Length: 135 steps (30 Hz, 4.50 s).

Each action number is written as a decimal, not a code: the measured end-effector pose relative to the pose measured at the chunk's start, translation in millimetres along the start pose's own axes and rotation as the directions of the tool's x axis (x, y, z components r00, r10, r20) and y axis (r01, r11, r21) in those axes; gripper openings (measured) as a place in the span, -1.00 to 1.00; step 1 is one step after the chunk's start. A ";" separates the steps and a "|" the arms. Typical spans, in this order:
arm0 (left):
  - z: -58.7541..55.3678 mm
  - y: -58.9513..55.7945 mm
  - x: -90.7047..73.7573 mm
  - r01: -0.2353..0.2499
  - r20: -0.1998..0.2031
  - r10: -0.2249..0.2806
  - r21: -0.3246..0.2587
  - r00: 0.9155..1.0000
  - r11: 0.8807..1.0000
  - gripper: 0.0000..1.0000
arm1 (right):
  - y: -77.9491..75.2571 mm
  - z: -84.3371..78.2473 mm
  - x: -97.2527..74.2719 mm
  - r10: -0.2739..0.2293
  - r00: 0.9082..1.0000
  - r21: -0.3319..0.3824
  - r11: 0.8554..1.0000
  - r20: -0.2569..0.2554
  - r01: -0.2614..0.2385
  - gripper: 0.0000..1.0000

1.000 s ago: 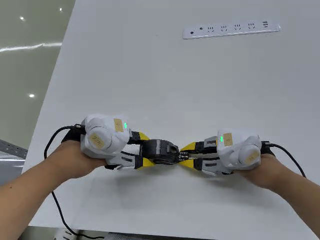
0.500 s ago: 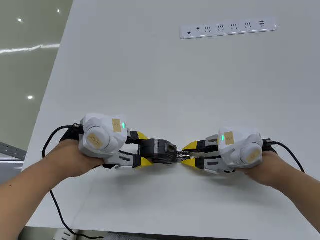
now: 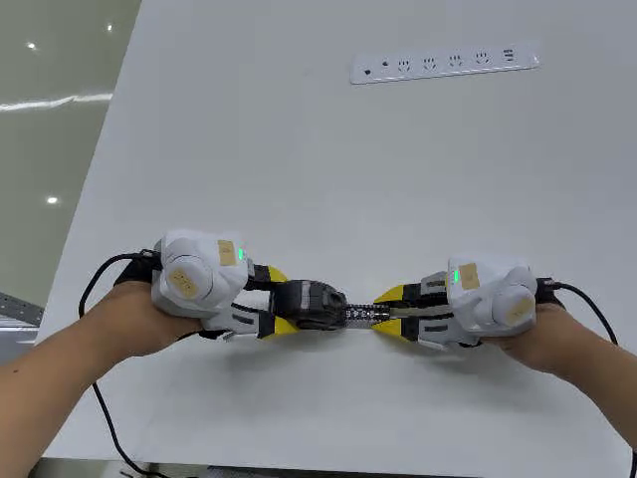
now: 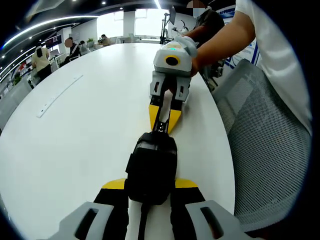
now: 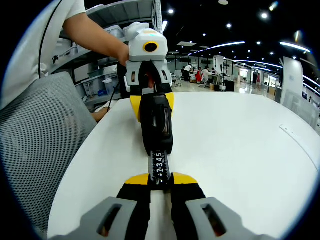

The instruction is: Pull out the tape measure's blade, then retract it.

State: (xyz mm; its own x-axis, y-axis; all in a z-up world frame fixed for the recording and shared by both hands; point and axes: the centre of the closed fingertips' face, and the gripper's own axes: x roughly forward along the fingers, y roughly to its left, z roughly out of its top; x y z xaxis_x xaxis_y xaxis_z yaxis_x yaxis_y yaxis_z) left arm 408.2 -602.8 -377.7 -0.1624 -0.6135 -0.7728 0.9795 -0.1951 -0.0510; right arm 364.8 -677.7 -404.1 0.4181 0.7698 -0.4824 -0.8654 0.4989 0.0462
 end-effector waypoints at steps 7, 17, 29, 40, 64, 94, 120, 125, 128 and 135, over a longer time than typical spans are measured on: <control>-0.2 0.2 0.2 0.000 -0.001 0.000 -0.002 1.000 1.000 -0.42 | -1.3 -3.2 -7.4 -0.001 1.000 0.004 1.000 -0.009 0.001 -0.75; 0.0 0.2 0.5 -0.003 -0.002 0.003 -0.003 1.000 1.000 -0.42 | -3.8 -12.4 -24.7 -0.009 0.999 0.009 1.000 -0.032 0.009 -0.75; 1.3 -0.4 0.5 -0.004 0.002 0.004 -0.008 1.000 1.000 -0.42 | -6.7 -18.9 -45.8 -0.016 0.998 0.012 1.000 -0.053 0.016 -0.75; 2.3 -1.1 1.1 -0.002 0.003 0.002 -0.005 1.000 1.000 -0.42 | -7.7 -27.9 -67.5 -0.023 0.996 0.012 1.000 -0.085 0.024 -0.76; 2.5 -0.6 1.6 -0.007 -0.003 0.007 -0.003 1.000 1.000 -0.42 | -13.7 -55.4 -123.3 -0.047 0.987 0.039 0.998 -0.154 0.053 -0.76; 4.1 -0.8 3.0 -0.003 -0.007 0.003 0.013 1.000 1.000 -0.42 | -9.4 -75.8 -170.2 -0.085 0.972 0.067 0.992 -0.219 0.102 -0.76; 6.4 -1.5 3.9 -0.030 0.002 0.030 -0.011 1.000 0.999 -0.40 | -6.4 -88.3 -169.0 -0.104 0.964 0.064 0.990 -0.246 0.124 -0.72; 7.1 -1.4 3.7 -0.031 0.002 0.031 -0.049 1.000 0.998 -0.39 | -7.1 -89.2 -169.9 -0.110 0.961 0.061 0.990 -0.253 0.129 -0.70; 7.0 -2.7 4.0 -0.034 -0.005 0.033 -0.034 0.999 0.999 -0.39 | -6.2 -89.3 -170.2 -0.114 0.961 0.059 0.989 -0.253 0.132 -0.68; 7.5 -2.1 3.6 -0.039 -0.007 0.038 -0.053 0.999 0.998 -0.37 | -5.3 -89.3 -171.2 -0.117 0.960 0.054 0.989 -0.253 0.134 -0.62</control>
State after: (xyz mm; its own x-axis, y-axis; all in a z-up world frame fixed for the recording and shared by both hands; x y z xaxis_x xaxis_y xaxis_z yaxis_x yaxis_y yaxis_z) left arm 404.6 -610.3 -375.7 -0.1240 -0.6153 -0.7785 0.9900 -0.1303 -0.0546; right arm 273.2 -847.7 -399.9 0.4326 0.5806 -0.6898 -0.7853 0.6184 0.0280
